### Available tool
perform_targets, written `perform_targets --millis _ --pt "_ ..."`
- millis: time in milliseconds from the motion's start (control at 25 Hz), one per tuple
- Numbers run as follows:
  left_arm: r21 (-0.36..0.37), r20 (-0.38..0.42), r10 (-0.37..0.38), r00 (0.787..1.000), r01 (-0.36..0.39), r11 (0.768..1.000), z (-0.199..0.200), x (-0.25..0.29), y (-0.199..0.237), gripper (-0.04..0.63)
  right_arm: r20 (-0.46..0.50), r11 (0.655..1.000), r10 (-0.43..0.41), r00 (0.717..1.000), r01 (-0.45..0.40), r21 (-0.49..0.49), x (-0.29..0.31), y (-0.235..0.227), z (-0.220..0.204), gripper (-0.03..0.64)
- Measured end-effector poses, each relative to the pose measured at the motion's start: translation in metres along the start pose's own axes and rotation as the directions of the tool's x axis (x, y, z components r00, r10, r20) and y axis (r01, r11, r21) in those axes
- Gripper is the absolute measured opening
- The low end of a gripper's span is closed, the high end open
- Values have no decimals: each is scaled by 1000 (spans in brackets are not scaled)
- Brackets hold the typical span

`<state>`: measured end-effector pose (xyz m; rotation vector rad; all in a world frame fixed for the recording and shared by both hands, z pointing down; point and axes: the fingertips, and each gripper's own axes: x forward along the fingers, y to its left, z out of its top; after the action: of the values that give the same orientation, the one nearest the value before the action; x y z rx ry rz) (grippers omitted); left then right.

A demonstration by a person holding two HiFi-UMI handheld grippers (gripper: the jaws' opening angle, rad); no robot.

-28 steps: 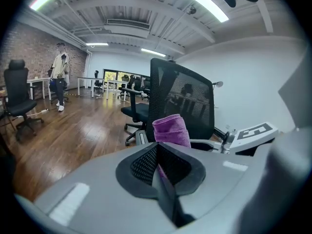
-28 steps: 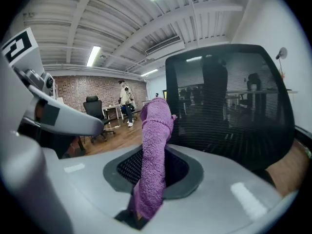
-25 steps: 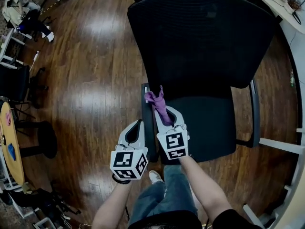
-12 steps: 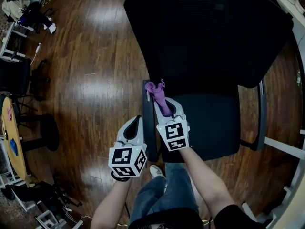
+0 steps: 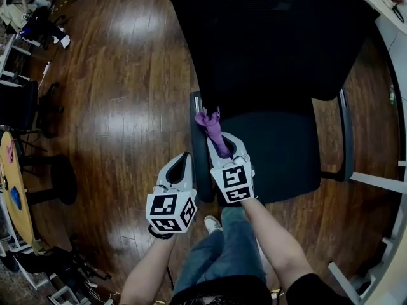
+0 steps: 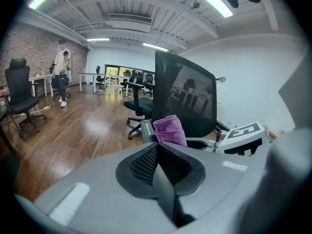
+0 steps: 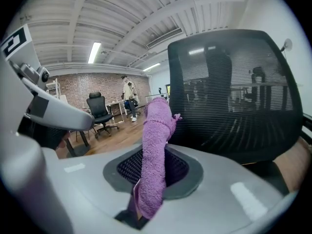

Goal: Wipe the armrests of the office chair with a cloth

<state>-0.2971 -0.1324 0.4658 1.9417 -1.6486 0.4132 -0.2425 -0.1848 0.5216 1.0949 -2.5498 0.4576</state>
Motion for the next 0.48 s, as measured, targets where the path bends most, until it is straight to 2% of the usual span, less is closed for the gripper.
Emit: perform_targets --millis 480 --pt "34 0 -58 998 58 998 -50 -63 -2 5 15 996 -93 996 93 1 -66 42 -39 72"
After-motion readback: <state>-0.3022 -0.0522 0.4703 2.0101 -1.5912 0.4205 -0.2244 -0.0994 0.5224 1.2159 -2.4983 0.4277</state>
